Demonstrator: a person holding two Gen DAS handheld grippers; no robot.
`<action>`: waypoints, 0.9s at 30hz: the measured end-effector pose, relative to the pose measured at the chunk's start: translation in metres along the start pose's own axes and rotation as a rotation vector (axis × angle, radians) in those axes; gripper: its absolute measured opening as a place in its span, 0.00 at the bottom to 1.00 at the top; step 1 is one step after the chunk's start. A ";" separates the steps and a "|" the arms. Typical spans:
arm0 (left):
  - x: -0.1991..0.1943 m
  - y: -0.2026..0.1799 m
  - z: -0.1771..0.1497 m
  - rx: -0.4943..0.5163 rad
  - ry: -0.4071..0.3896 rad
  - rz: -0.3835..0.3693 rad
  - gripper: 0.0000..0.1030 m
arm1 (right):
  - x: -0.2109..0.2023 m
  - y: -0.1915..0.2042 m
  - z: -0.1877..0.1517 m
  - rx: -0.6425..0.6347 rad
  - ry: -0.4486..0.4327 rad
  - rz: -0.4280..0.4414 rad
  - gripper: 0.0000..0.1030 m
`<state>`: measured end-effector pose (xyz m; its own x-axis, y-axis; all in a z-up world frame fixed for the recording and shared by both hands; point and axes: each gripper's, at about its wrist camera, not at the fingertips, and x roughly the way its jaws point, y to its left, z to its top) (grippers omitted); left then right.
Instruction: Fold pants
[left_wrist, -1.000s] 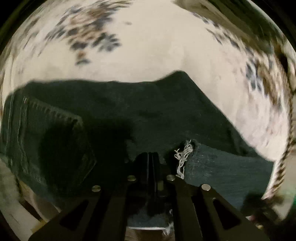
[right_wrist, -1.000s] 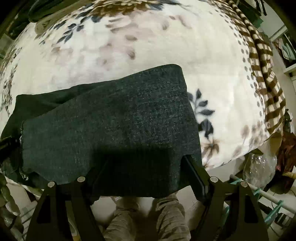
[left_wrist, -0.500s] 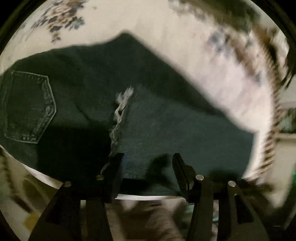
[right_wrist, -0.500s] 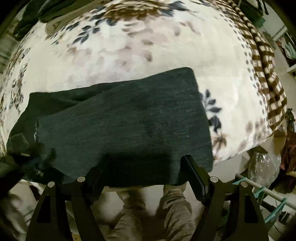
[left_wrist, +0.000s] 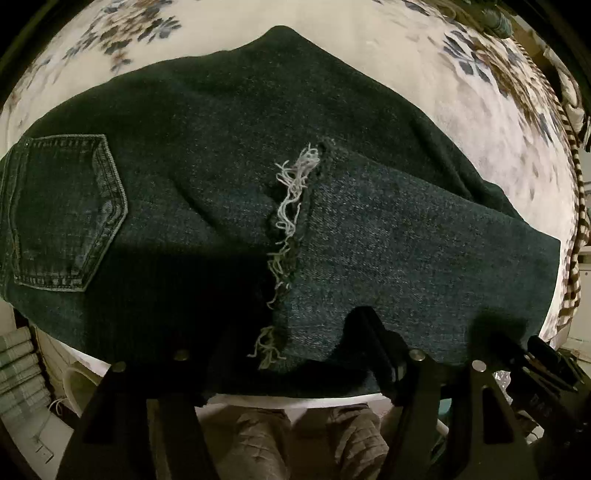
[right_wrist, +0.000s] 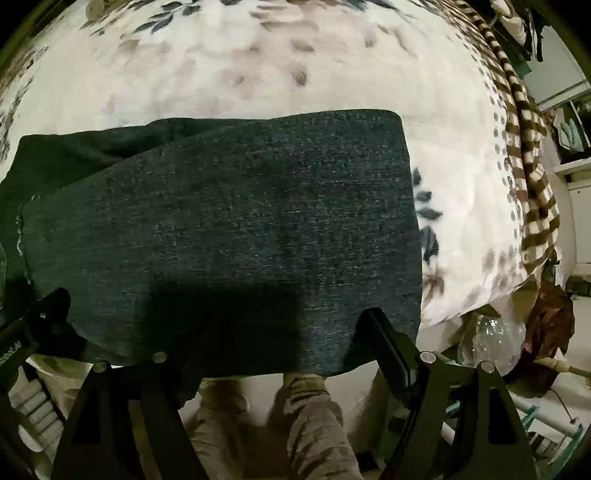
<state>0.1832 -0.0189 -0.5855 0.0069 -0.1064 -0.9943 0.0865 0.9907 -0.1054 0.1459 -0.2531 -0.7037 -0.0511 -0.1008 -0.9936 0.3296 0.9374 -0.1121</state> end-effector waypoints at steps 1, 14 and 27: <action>-0.001 0.001 0.000 0.002 0.000 0.000 0.63 | 0.001 0.001 0.000 -0.005 0.000 -0.004 0.79; -0.090 0.149 -0.033 -0.489 -0.236 -0.308 0.86 | -0.037 0.013 0.007 0.005 -0.049 0.105 0.82; -0.040 0.309 -0.051 -1.029 -0.353 -0.275 0.53 | -0.002 0.052 0.025 -0.024 0.035 0.030 0.82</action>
<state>0.1592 0.2957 -0.5794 0.4104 -0.1888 -0.8922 -0.7349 0.5107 -0.4461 0.1869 -0.2121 -0.7078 -0.0749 -0.0608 -0.9953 0.3085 0.9478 -0.0811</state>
